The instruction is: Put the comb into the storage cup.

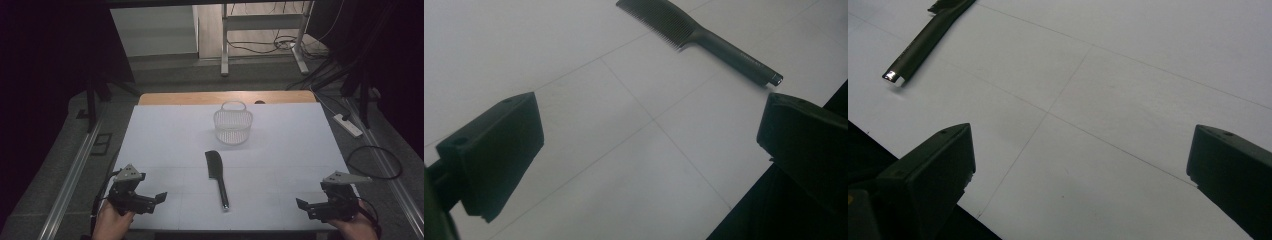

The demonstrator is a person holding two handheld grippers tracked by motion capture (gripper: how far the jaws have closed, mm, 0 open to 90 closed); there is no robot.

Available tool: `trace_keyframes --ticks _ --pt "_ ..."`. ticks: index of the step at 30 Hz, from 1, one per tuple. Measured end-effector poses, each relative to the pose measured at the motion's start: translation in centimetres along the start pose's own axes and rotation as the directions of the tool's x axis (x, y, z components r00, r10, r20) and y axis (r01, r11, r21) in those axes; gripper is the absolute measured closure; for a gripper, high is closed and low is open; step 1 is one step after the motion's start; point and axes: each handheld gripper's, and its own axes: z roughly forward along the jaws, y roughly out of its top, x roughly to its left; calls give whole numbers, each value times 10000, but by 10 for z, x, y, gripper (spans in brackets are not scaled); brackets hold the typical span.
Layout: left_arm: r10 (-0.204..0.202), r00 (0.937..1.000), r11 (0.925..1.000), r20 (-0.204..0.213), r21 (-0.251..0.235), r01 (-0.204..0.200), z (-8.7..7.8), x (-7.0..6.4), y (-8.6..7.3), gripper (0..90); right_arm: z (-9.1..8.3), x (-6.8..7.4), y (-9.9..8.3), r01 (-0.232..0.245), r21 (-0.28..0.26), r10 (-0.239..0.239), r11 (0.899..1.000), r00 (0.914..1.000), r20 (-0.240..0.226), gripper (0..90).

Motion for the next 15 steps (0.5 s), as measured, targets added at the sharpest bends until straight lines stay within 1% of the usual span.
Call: trace_keyframes --ticks 3,6,9,15 --pt "20 10000 10000 74 6 -20 3 0 3 0 0 0 0 6 3 -6 10000 10000 5 0" --pt "60 9998 9998 175 180 -64 9 -2 8 0 0 0 0 15 1 -15 10000 10000 5 0" --pt "82 9997 9998 242 195 -87 11 -3 11 0 0 0 0 24 -3 -24 10000 10000 -1 0" --pt "327 9988 9989 361 330 -339 22 -6 21 0 0 0 0 30 -4 -30 10000 10000 -8 0"
